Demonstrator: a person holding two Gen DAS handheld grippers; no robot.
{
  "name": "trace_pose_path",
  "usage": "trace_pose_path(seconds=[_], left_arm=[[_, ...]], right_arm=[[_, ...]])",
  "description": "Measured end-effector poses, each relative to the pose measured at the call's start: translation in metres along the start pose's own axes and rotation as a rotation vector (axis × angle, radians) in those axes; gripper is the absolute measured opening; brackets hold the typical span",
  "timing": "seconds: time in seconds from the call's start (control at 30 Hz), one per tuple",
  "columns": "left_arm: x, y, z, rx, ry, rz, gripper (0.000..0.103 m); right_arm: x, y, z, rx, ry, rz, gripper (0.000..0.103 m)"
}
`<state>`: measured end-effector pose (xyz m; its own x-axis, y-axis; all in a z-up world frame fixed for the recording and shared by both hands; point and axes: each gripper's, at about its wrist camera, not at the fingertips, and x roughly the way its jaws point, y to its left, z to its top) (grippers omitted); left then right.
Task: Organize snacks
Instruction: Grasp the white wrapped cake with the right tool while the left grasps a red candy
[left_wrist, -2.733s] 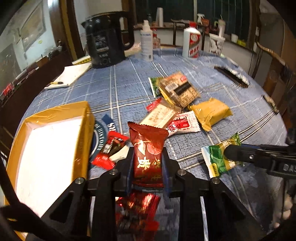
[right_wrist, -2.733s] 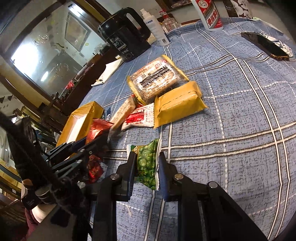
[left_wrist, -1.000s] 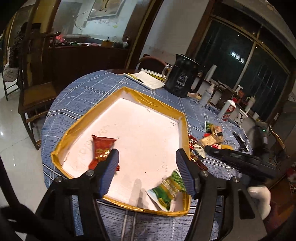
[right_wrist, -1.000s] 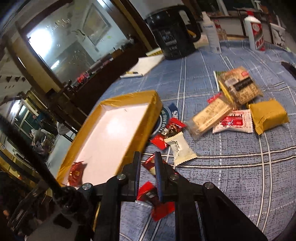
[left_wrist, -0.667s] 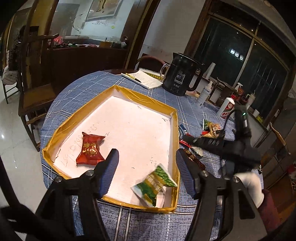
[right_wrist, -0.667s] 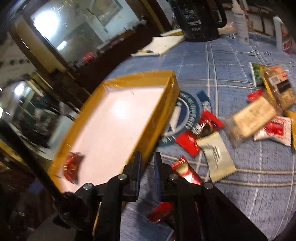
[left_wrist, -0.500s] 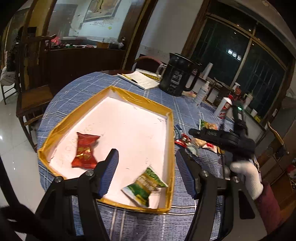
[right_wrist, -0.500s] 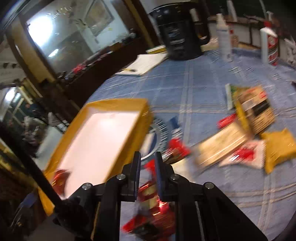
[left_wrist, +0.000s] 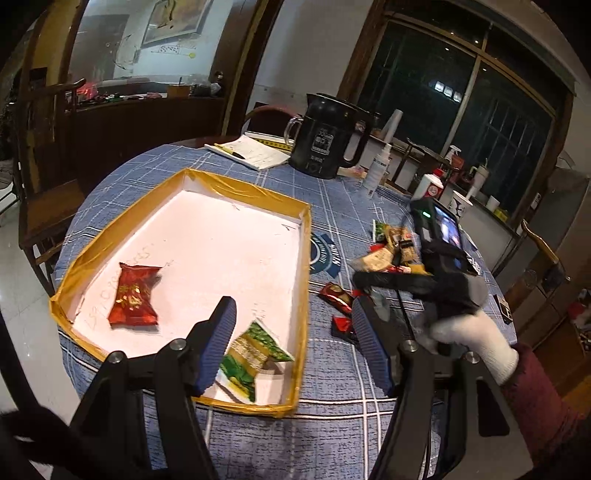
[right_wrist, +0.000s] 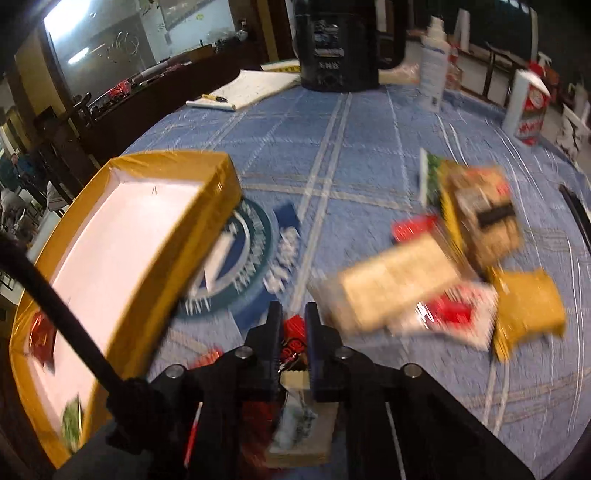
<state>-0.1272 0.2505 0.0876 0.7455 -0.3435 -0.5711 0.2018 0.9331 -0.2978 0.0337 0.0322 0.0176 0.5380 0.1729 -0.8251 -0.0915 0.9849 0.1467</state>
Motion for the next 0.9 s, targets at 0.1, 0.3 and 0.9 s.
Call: trace_pose_path(seconds=[0.1,0.3,0.9], left_arm=[[0.001,-0.01,-0.002,0.022,0.007,-0.019,0.066],[0.013,-0.029,-0.007,0.035,0.048,-0.073,0.066],[0.058,-0.102,-0.023,0.199,0.169,-0.145,0.061]], right_arm=[[-0.017,-0.018,-0.022,0.029,0.027,0.026,0.01],[-0.067,-0.071,-0.061,0.141,-0.032,0.174,0.021],[-0.072,-0.061,-0.102,-0.052,-0.061,0.112,0.011]])
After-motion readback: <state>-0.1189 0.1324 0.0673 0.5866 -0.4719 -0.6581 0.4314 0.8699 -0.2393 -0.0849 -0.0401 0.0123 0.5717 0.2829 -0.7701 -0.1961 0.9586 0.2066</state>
